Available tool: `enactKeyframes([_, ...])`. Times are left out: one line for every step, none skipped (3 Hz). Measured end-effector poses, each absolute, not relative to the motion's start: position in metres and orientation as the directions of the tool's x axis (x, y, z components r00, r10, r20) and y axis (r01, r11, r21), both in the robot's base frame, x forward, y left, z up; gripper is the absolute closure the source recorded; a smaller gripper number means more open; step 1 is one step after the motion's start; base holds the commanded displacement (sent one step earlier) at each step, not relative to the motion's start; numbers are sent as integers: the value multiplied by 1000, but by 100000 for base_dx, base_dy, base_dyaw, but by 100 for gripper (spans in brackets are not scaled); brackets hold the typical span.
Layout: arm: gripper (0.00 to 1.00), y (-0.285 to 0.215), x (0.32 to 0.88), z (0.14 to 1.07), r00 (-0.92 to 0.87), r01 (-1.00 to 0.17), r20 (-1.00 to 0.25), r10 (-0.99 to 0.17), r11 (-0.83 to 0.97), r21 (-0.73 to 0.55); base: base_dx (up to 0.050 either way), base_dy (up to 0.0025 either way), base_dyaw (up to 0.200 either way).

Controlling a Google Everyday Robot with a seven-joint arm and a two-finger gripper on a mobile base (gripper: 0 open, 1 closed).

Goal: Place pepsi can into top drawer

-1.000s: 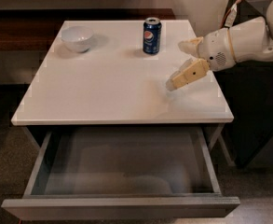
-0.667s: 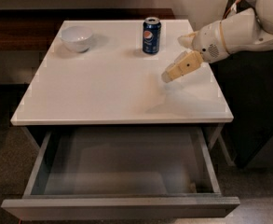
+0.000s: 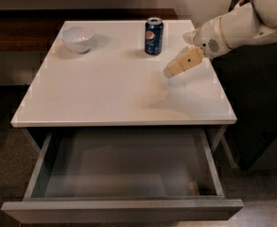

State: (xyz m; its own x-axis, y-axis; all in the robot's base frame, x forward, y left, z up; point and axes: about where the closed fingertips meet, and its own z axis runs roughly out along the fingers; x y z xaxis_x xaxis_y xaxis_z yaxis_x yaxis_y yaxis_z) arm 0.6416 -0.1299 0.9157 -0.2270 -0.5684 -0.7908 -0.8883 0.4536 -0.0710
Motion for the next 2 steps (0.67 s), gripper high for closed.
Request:
enactKeyframes([0,-126,667,919,-242,-872,-812,-531,487,-59,0,0,0])
enactKeyframes([0,-121,701,920,-248,-851,-839,-485,522,-50,0,0,0])
